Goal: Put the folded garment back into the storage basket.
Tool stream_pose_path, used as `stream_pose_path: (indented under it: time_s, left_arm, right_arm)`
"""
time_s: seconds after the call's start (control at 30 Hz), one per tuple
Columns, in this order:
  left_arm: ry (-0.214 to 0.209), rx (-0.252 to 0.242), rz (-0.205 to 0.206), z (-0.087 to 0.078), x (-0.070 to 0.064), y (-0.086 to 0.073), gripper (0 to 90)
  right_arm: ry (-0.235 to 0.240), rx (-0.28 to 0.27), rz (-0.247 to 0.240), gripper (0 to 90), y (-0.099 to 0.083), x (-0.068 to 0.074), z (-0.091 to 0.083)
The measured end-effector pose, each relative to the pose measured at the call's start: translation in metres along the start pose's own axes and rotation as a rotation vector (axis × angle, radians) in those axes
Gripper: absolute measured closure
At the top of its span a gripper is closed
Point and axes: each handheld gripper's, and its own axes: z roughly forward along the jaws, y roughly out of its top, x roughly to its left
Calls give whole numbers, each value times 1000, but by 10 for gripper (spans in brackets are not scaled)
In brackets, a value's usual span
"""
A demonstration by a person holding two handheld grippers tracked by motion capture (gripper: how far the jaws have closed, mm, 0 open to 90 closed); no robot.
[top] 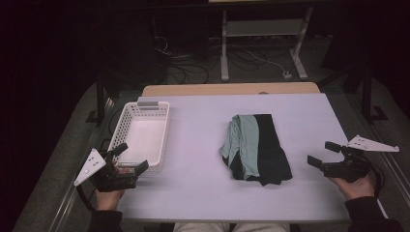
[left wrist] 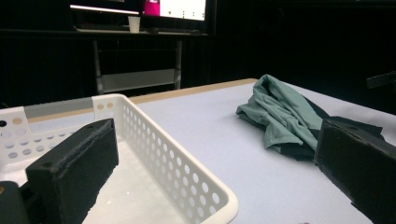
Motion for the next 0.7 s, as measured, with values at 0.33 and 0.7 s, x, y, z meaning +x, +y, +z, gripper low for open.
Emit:
stream_pose_path:
  time_s: [0.33, 0.7]
  left_arm:
    - [18, -3, 1, 0, 0, -1, 0]
    - [31, 3, 5, 0, 0, -2, 0]
  right_arm:
    - [1, 8, 4, 0, -1, -1, 0]
    - [-11, 27, 11, 0, 1, 1, -1]
